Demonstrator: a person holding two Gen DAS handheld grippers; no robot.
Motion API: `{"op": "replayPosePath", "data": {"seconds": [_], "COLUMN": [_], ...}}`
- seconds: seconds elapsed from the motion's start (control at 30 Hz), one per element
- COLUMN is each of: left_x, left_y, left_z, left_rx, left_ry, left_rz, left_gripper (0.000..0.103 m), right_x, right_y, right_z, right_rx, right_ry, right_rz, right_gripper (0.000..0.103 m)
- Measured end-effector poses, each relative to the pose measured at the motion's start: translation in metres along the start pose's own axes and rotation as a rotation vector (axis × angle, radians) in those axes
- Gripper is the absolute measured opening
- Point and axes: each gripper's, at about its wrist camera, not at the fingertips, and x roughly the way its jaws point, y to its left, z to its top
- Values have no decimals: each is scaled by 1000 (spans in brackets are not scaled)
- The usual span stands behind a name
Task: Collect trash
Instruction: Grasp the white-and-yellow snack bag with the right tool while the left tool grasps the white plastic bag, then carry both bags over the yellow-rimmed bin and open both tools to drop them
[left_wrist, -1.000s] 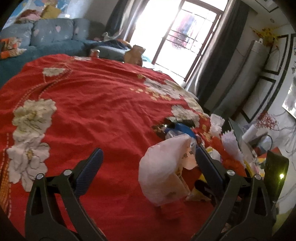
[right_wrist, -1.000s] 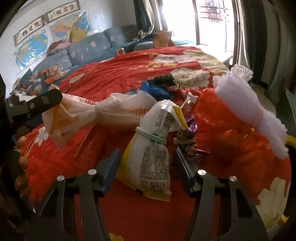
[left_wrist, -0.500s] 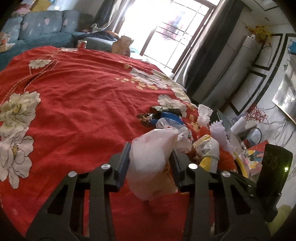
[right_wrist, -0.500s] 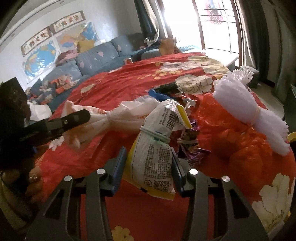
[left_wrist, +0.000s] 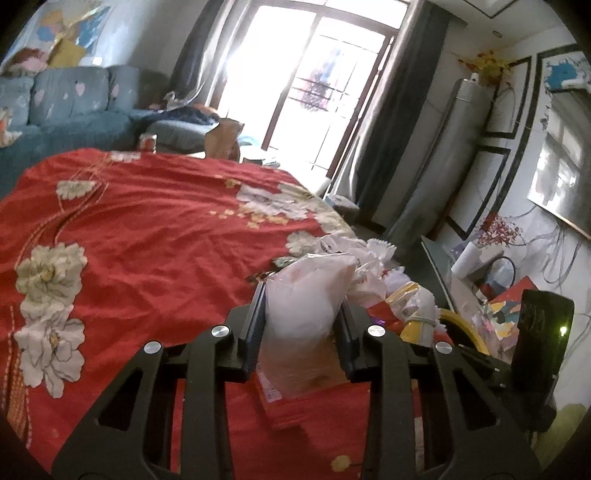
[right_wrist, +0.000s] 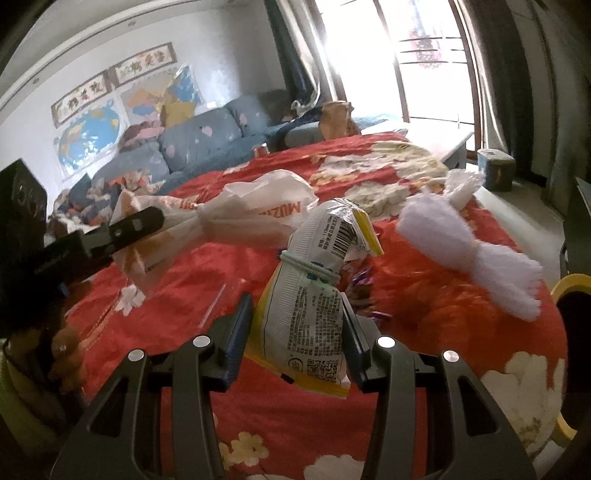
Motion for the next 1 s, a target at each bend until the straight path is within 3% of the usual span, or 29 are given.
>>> {"op": "replayPosePath", "data": {"seconds": [0.57,1.0], "left_x": [9,30], "left_y": [-55,-104], "left_z": [7,12], "left_rx": [100,167], "left_ry": [3,18], "left_rz": [-67,-145], "left_gripper": [26,26], "right_x": [-55,-94], "right_y": [-40,-95], "right_z": [14,14], "right_rx": [85,180], "right_ry": [-104,-190], "right_rz": [-98,-215], "right_gripper": [43,43]}}
